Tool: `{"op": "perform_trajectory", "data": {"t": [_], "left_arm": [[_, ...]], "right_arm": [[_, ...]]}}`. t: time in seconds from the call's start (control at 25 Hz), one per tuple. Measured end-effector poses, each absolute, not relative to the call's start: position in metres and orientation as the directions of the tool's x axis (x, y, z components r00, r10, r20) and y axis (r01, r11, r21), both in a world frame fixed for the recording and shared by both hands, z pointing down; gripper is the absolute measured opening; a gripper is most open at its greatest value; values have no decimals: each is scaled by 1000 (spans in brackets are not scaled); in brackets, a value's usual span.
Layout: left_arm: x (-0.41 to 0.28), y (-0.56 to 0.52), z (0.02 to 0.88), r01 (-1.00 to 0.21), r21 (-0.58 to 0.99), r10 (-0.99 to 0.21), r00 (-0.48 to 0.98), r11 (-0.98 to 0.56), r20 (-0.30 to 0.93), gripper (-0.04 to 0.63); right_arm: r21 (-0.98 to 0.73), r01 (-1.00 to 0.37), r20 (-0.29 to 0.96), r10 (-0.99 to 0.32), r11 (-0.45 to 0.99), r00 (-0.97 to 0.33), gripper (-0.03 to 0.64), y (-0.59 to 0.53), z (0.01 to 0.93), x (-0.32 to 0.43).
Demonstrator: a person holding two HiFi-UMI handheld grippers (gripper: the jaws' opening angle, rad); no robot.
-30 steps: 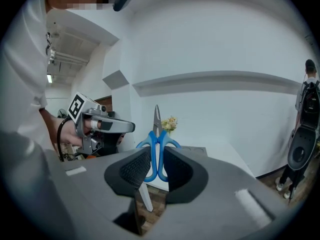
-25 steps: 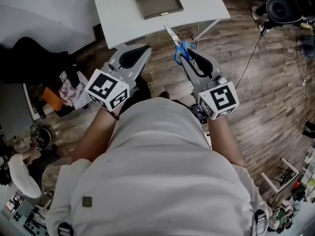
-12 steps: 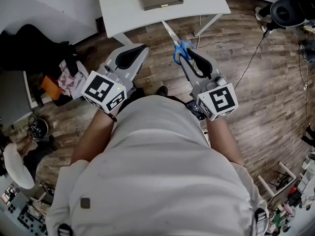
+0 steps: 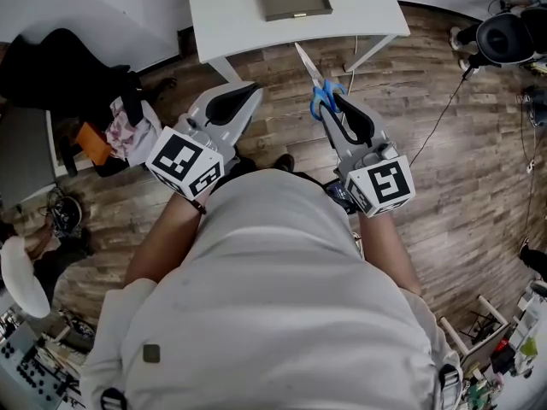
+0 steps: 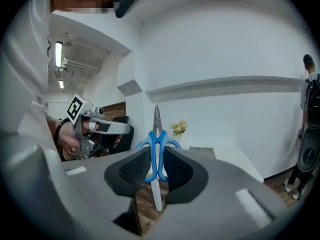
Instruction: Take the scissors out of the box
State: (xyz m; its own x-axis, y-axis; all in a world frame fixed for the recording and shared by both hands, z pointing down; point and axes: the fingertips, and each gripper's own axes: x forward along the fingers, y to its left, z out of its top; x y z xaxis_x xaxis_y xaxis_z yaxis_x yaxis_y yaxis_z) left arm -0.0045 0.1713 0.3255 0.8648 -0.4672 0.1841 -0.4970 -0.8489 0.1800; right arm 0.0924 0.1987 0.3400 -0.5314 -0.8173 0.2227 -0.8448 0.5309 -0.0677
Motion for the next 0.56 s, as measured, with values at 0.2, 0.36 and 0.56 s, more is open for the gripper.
{"op": "perform_trajectory", "data": {"t": [0.2, 0.36, 0.56], "left_arm": [[-13, 174, 321, -509, 176, -482, 858, -842, 177, 5], [-18, 179, 324, -511, 182, -483, 857, -840, 181, 5], [-21, 185, 329, -512, 188, -483, 857, -838, 181, 5]], "right_arm": [[-68, -840, 222, -812, 539, -539, 101, 202, 340, 86], [-72, -841, 221, -814, 535, -537, 100, 205, 341, 83], [-74, -842, 223, -814, 534, -536, 100, 211, 344, 78]]}}
